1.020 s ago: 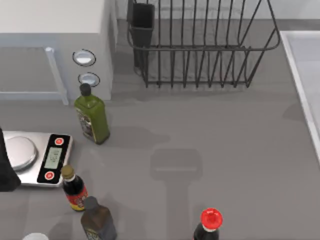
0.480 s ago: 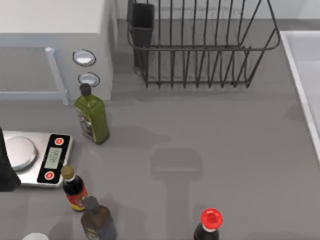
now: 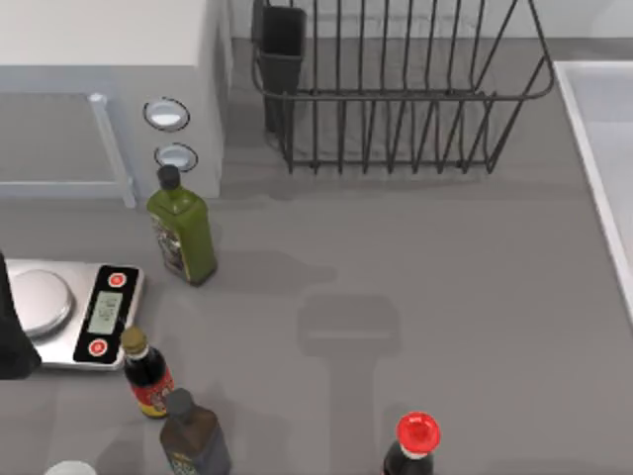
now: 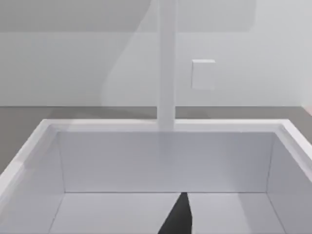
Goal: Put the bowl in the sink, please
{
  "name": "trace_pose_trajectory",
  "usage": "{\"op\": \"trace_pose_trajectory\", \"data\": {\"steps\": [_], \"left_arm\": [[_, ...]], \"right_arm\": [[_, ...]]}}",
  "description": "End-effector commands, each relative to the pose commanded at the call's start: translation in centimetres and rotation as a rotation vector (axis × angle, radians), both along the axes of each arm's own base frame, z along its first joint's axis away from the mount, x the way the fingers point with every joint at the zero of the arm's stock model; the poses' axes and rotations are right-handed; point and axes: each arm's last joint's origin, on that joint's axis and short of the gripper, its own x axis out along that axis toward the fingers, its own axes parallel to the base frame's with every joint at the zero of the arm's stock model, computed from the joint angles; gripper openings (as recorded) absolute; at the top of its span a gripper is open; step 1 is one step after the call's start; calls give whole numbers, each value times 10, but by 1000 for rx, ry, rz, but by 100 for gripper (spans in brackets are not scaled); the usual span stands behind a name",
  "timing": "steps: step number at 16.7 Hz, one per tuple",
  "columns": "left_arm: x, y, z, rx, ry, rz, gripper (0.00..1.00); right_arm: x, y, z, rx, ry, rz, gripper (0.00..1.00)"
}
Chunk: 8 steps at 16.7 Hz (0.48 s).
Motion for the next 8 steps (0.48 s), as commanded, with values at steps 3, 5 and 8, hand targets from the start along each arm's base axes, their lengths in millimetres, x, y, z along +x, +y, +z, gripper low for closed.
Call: {"op": "trace_pose_trajectory", "data": {"steps": [3, 5, 8], "left_arm": [[0, 0, 0, 0, 0, 0, 100], [0, 0, 0, 0, 0, 0, 100], [0, 0, 0, 0, 0, 0, 100]], "right_arm": [[0, 0, 0, 0, 0, 0, 100], [0, 0, 0, 0, 0, 0, 100], [0, 0, 0, 0, 0, 0, 100]]}}
